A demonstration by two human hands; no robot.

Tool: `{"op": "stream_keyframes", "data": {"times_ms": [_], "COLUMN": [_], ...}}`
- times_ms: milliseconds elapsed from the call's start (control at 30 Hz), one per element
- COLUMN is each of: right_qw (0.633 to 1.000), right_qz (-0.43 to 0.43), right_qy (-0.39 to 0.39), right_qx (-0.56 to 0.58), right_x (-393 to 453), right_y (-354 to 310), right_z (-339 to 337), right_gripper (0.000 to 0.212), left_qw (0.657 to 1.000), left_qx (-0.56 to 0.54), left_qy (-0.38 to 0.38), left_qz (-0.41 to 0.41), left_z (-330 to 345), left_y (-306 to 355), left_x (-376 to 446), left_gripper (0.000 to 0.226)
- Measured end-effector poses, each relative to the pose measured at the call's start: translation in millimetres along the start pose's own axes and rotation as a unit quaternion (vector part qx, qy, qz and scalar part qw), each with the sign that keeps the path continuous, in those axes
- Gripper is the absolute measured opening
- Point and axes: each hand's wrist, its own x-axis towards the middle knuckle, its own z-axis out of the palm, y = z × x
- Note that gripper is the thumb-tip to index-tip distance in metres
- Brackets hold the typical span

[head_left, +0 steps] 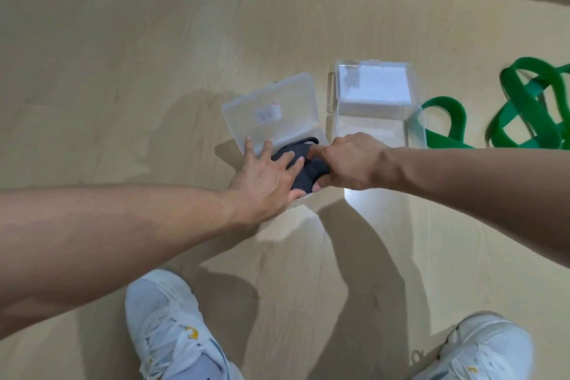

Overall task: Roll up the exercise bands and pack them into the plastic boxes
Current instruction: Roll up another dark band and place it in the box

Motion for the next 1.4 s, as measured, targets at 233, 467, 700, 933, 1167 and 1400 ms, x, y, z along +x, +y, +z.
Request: {"op": "stream_keyframes", "data": {"times_ms": [233,467,700,933,1167,1400], "right_qw": [0.998,0.965,0.962,0.977,0.977,0.973], "right_qz": [0.024,-0.087,-0.137,-0.131,-0.089,-0.122], "right_qy": [0.04,0.076,0.088,0.019,0.092,0.17], "right_qx": [-0.05,-0.234,-0.217,-0.167,-0.171,-0.098], "right_x": [-6,-17,-19,-27,-30,-30], "right_y": [-15,-17,-18,3,-1,-3], "right_z": [8,11,11,14,29,37], "right_gripper": [0.042,0.042,0.04,0.031,0.026,0.025], "left_qw": [1.0,0.998,0.997,0.994,0.994,0.996], "left_qx": [0.011,0.03,0.042,0.061,0.069,-0.06], "left_qy": [-0.004,0.018,0.028,0.03,-0.004,-0.036], "left_qz": [0.014,0.046,0.06,0.088,0.083,0.051], "left_z": [-10,-12,-18,-12,-9,-7], "left_y": [-1,-6,-9,-13,1,1], "left_x": [8,5,15,9,7,4], "left_gripper": [0.076,0.08,0.077,0.077,0.071,0.071]}}
